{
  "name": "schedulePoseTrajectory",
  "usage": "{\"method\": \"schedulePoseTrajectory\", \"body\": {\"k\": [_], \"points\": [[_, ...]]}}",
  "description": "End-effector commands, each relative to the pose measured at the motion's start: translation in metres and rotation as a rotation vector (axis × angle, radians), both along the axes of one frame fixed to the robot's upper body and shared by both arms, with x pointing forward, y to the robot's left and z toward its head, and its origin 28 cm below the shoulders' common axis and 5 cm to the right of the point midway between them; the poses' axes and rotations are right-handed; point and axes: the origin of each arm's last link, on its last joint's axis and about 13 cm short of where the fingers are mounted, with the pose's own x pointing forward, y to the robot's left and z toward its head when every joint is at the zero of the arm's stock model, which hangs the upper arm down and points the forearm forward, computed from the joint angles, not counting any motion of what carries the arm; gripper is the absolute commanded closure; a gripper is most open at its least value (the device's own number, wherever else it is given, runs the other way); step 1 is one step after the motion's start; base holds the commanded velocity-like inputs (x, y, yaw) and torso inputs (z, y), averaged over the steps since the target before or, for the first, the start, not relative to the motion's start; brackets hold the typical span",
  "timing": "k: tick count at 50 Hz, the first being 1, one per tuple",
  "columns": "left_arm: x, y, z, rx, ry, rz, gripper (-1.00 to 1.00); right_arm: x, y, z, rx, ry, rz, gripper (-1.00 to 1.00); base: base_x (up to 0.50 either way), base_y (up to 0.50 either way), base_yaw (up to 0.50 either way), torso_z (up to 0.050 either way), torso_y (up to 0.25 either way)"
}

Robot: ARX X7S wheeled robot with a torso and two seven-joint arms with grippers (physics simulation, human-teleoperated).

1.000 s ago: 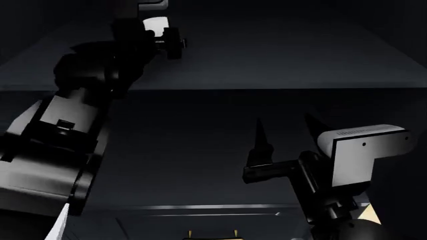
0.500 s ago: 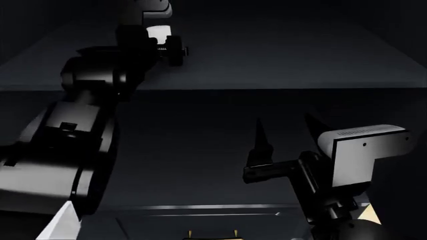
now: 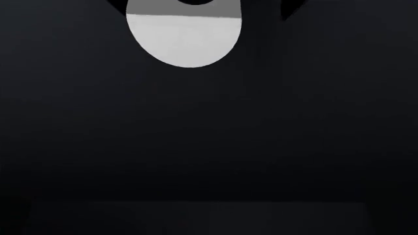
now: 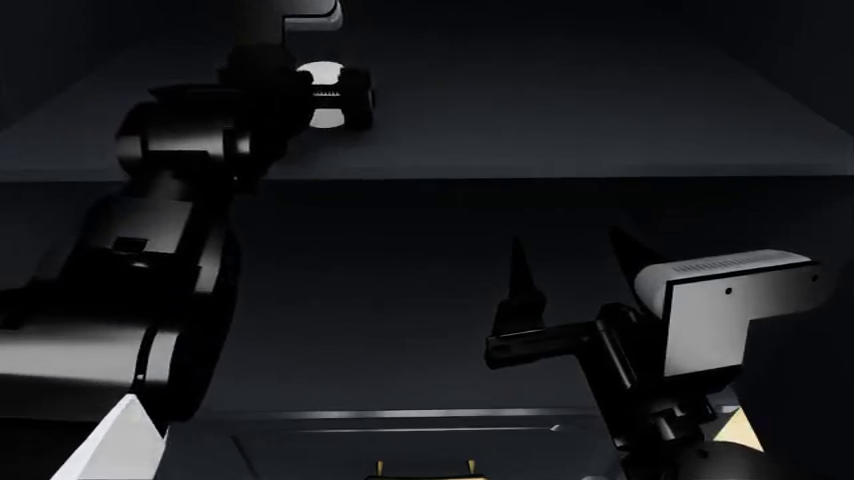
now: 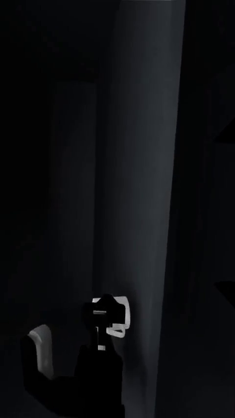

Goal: A wet mug is on the counter and needs to be dried. Pick it up and place it upside down in the open cabinet.

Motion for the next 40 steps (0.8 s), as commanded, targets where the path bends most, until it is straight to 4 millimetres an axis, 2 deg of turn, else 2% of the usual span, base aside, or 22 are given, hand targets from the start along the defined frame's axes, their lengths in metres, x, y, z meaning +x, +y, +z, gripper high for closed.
{"method": "schedulePoseTrajectory", "body": {"k": [1,10,25,31,40], "points": [[0.0,0.001,0.005,-0.004,-0.012,0.006,-1.0,-0.001,0.0,0.0,-0.001,-0.001,0.001,-1.0,0.0,0.0,0.0,0.0,0.0],[-0.003,0.005,0.019,-0.015,-0.067,-0.008,-1.0,0.0,0.0,0.0,-0.002,0.0,0.0,-1.0,0.0,0.0,0.0,0.0,0.0],[-0.05,0.016,0.029,-0.046,-0.179,-0.029,-1.0,0.0,0.002,0.001,-0.01,0.002,0.001,-1.0,0.0,0.0,0.0,0.0,0.0],[-0.077,0.02,0.031,-0.057,-0.219,-0.059,-1.0,0.0,0.002,0.0,-0.01,0.003,-0.002,-1.0,0.0,0.0,0.0,0.0,0.0],[-0.113,0.03,0.014,-0.036,-0.228,-0.077,-1.0,0.003,0.0,0.0,-0.001,0.006,-0.021,-1.0,0.0,0.0,0.0,0.0,0.0]]}}
